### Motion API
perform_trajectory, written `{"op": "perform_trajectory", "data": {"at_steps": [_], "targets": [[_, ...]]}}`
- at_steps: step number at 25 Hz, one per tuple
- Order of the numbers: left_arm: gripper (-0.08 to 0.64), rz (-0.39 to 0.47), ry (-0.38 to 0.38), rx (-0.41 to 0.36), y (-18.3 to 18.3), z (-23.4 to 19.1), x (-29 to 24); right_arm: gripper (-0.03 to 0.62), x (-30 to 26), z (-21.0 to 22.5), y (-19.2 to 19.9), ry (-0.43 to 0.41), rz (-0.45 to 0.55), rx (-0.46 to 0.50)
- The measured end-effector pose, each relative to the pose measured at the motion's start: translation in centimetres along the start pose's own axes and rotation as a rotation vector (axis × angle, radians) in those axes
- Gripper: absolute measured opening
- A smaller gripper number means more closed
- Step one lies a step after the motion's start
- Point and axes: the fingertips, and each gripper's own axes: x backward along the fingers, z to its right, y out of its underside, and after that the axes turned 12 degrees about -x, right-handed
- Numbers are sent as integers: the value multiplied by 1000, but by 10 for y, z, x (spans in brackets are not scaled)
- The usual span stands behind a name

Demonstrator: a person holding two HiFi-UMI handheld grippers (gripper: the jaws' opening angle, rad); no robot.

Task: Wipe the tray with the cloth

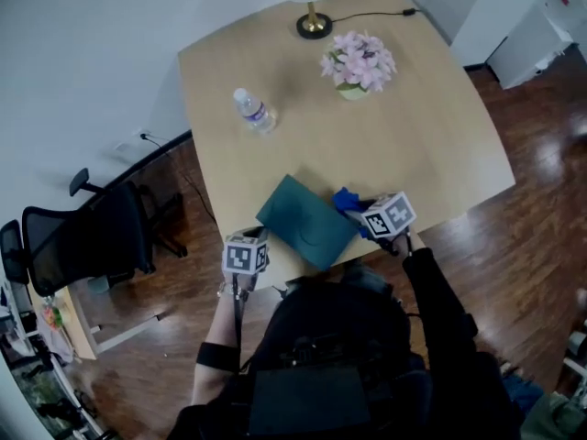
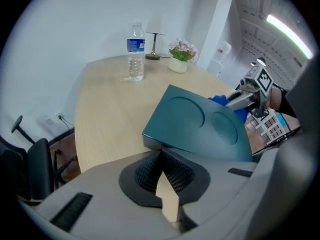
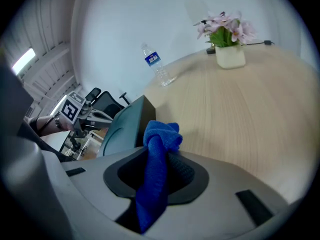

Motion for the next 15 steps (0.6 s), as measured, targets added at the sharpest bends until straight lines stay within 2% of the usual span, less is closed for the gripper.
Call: {"op": "perform_trajectory", "data": {"at_steps": [4, 9, 15], "targets": [[0, 17, 15, -76, -25, -9, -10, 103, 5, -7, 38, 33, 46, -102], [0, 65, 33, -119, -55, -12, -12, 103, -3, -37, 74, 37, 66, -170], [0, 100, 35, -137, -68, -18, -2, 103, -6, -43, 81, 66, 106, -200]]}}
